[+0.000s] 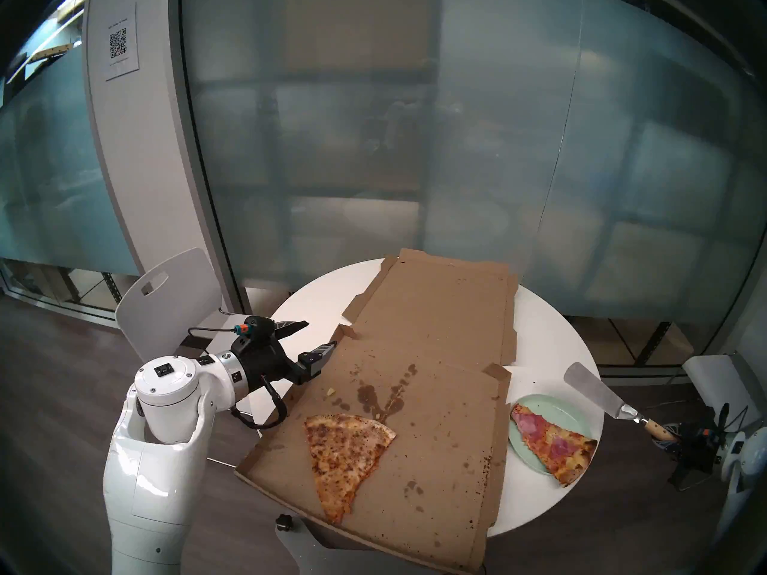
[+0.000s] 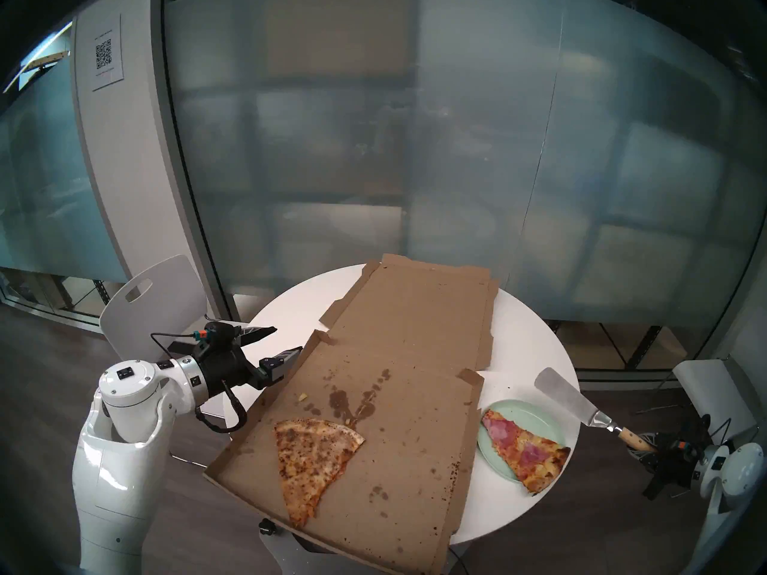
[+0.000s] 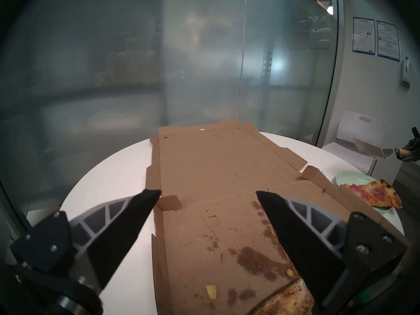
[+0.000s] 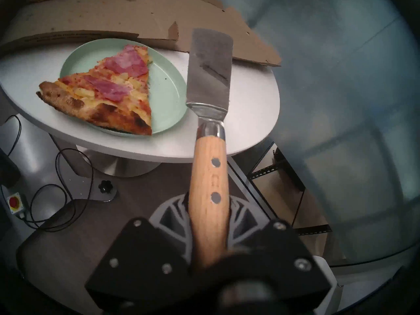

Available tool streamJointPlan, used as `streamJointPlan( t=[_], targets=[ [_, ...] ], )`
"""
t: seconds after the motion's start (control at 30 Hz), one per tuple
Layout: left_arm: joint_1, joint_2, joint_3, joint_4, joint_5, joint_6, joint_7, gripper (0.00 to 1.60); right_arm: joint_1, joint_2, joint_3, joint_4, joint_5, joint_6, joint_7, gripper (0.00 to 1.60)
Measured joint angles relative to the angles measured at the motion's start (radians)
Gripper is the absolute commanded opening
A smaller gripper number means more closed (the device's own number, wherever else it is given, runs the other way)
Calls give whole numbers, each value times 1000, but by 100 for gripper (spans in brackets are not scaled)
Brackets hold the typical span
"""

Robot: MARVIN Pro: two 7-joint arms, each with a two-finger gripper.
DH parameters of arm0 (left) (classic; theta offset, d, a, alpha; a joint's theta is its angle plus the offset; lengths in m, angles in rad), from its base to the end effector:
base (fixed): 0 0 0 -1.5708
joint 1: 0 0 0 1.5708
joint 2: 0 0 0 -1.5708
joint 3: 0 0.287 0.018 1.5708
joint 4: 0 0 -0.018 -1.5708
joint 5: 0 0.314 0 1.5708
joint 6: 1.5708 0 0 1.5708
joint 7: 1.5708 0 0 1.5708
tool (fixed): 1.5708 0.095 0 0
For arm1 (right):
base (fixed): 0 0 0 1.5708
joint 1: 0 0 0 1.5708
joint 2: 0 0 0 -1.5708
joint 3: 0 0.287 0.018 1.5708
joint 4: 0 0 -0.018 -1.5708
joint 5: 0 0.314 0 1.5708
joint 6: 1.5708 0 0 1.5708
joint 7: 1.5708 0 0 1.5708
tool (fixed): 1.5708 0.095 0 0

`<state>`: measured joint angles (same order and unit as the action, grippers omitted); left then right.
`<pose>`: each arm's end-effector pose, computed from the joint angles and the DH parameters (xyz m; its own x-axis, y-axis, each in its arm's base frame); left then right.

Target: Put pizza slice onto the plate

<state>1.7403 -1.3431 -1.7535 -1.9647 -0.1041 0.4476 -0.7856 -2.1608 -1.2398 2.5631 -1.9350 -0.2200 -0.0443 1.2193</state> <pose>0.3504 0.0409 -0.2380 0.2043 -0.1248 0.9709 -0.6041 -0.7965 0.0247 0.1633 -0.2998 -0.2363 0.3657 0.7114 0.6001 0.5434 -0.6867 0.4828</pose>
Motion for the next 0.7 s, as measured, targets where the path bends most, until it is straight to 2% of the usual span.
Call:
streamJointPlan(
  t=[0.13, 0.33, 0.7],
  targets=[
    [-2, 0, 1, 1, -1, 0, 2, 160, 3, 2, 1, -22, 69, 83, 84, 0],
    [-4, 0, 1, 1, -1, 0, 3, 160, 5, 8, 1, -36, 90, 139, 133, 0],
    [-3, 0, 1, -5, -1, 1, 4, 160, 11, 14, 6, -37, 94, 165, 163, 0]
  ],
)
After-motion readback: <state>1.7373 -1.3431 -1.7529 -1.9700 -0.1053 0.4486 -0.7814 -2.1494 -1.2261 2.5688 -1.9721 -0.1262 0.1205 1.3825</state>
